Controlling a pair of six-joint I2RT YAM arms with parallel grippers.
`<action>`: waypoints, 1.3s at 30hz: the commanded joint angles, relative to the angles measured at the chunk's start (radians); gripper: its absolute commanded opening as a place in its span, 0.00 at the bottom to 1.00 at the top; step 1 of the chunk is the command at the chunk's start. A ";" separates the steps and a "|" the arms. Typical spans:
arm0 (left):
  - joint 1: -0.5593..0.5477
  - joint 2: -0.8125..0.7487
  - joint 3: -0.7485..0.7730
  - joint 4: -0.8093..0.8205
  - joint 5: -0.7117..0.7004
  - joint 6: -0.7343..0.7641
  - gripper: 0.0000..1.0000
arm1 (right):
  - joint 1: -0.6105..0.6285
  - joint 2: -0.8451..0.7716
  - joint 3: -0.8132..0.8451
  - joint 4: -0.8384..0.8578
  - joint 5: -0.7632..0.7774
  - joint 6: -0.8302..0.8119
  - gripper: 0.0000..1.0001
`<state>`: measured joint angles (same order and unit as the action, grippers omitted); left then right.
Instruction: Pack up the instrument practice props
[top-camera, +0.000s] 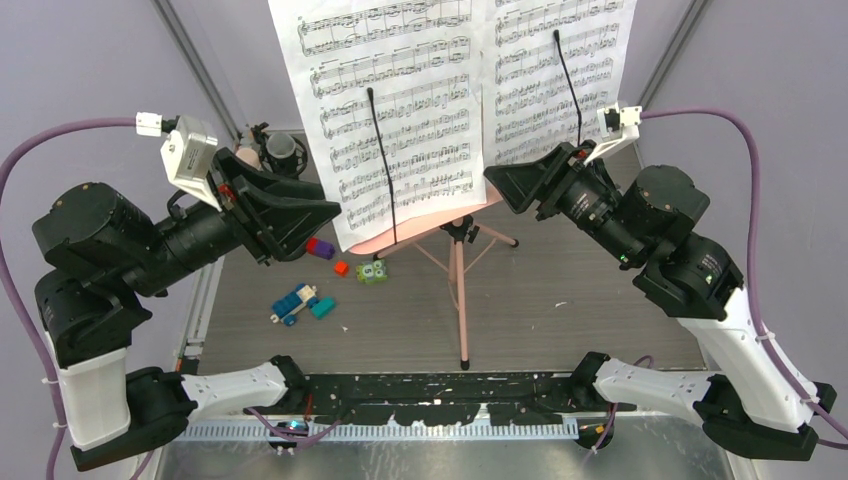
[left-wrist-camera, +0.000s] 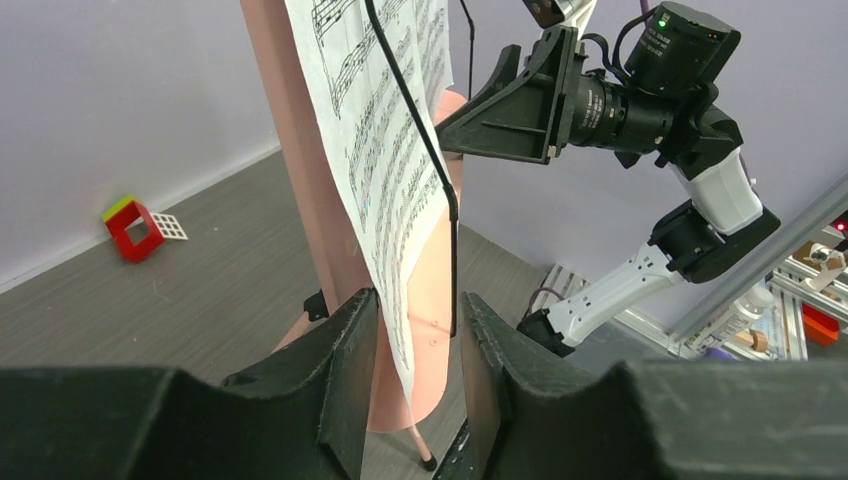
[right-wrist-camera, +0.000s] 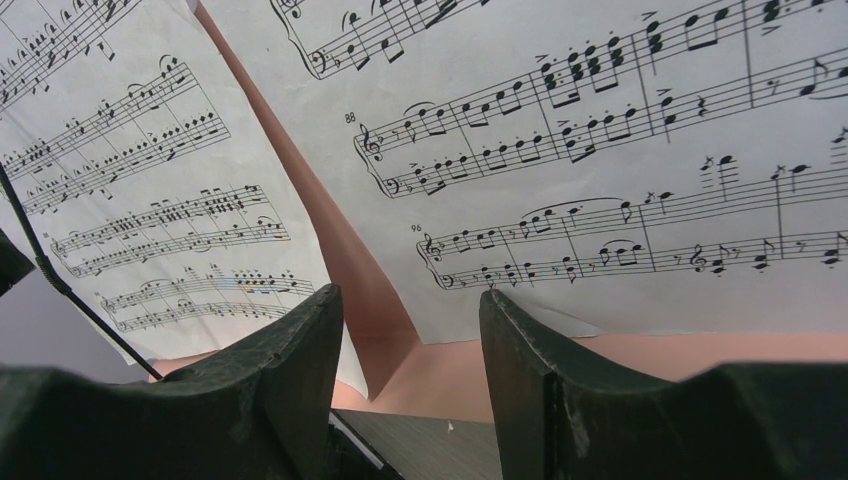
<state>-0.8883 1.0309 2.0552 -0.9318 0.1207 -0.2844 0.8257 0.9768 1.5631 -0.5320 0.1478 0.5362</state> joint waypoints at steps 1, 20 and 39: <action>-0.002 0.006 0.010 0.053 0.022 -0.003 0.35 | 0.005 -0.008 -0.012 0.028 0.003 -0.002 0.58; -0.002 0.025 -0.007 0.096 -0.018 -0.009 0.39 | 0.005 -0.026 -0.016 0.024 0.010 -0.015 0.59; -0.002 0.054 -0.024 0.121 -0.034 -0.006 0.30 | 0.006 -0.040 -0.010 0.016 0.006 -0.036 0.59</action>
<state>-0.8883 1.0832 2.0422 -0.8646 0.0982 -0.2886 0.8257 0.9489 1.5406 -0.5243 0.1482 0.5266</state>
